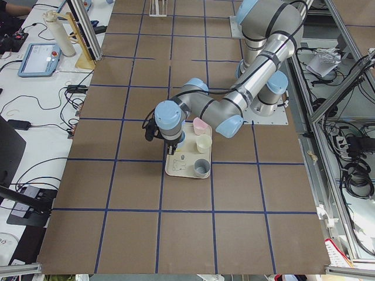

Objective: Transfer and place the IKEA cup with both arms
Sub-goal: 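Lower the cup onto the tray beside the yellow cup and release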

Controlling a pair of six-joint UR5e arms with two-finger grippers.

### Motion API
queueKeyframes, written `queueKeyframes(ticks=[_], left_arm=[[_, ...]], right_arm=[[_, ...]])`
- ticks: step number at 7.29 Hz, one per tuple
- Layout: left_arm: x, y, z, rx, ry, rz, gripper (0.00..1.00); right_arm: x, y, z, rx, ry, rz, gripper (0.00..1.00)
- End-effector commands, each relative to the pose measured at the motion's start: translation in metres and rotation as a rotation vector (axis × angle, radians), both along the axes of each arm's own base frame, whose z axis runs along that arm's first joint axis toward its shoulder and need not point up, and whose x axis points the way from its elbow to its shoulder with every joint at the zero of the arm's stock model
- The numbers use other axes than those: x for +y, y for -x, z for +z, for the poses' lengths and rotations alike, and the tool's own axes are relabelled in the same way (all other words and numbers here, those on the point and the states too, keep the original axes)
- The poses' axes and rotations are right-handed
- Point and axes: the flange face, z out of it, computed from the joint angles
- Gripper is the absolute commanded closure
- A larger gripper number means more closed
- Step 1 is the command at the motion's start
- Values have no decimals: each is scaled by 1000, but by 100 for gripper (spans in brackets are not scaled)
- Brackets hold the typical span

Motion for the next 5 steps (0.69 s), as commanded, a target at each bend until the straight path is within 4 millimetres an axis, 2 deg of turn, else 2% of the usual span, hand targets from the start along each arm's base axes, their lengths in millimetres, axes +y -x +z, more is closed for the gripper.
queueKeyframes(ticks=[1,2,3,5], left_arm=[[-10,-27,-46,-2,12,-46,100],[-10,-27,-63,20,-4,-46,100],[-11,-29,-67,20,-7,-44,100],[-14,-32,-75,25,-10,-46,100]], right_arm=[[1,-6,-3,-46,-15,-17,0],[6,-21,-6,-69,-36,24,0],[7,-30,-8,-60,-42,40,0],[8,-30,-8,-66,-55,40,0]])
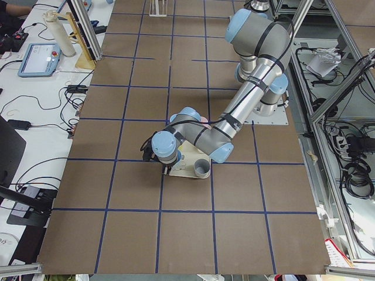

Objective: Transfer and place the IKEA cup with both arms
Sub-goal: 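Lower the cup onto the tray beside the yellow cup and release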

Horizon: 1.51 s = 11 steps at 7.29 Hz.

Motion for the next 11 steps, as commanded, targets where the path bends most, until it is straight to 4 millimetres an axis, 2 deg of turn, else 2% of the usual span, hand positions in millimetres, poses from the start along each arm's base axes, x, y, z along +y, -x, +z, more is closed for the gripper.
queueKeyframes(ticks=[1,2,5,7,9,11], left_arm=[[1,-2,-15,16,-15,2,100],[6,-9,-22,25,-21,14,100],[15,-21,-24,26,-21,22,100],[16,-21,-30,31,-35,21,100],[18,-24,-32,12,-58,16,32],[15,-24,-12,-7,-48,14,15]], right_arm=[[1,-2,-2,-5,-13,4,0],[1,-2,-3,-5,-16,4,0],[0,-3,-3,-8,-12,-1,0],[2,-1,-2,7,-36,-4,0],[-2,1,-8,23,-63,-3,0],[-2,5,-8,57,-62,-2,0]])
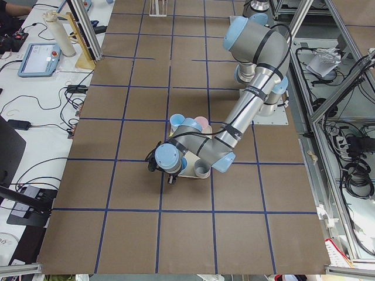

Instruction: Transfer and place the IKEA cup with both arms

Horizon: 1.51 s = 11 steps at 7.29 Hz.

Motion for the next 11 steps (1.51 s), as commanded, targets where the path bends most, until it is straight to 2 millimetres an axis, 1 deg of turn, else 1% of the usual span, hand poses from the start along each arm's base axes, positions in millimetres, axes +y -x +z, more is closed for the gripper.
queueKeyframes(ticks=[1,2,3,4,5,6,7,8,9,10,11], left_arm=[[-4,3,27,-29,19,-7,15],[-14,10,55,-47,33,-13,15],[-40,56,92,-36,16,-52,9],[-59,115,123,-56,4,6,0],[-72,186,152,-75,1,27,0],[-69,251,185,-97,13,46,0],[-60,303,211,-123,37,93,0],[-52,361,223,-135,43,150,0],[-46,414,229,-137,44,197,0],[-39,464,240,-142,48,233,0],[-30,519,246,-145,52,272,0]], right_arm=[[-1,2,-1,24,-1,6,0],[-1,2,0,19,5,8,0],[-1,2,0,16,6,8,0],[-1,2,-1,16,6,9,0],[-2,2,0,16,11,12,0],[0,1,0,14,9,11,0],[1,2,2,14,12,11,0],[1,1,2,13,12,11,0],[1,1,2,13,14,11,0],[1,1,2,13,14,11,0],[1,2,2,14,12,11,0]])
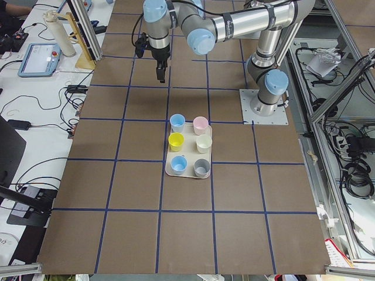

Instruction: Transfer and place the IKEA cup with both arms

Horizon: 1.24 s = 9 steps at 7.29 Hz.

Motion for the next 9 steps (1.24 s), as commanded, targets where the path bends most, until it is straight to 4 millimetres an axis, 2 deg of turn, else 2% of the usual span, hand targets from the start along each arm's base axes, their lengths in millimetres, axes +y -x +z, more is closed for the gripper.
queueKeyframes(ticks=[1,2,3,5,8,9], left_arm=[[18,112,8,-4,17,67,0],[26,144,6,-4,13,48,0],[26,150,4,-2,11,41,0],[24,148,16,-6,33,38,0],[23,133,22,-10,45,5,0],[20,117,25,-24,45,8,0]], right_arm=[[1,0,1,1,1,-2,0],[0,0,1,0,1,-2,0],[1,0,1,-3,1,-2,0],[1,0,1,-2,-1,-2,0],[-1,0,0,-3,1,-6,0],[0,0,1,-3,2,-6,0]])
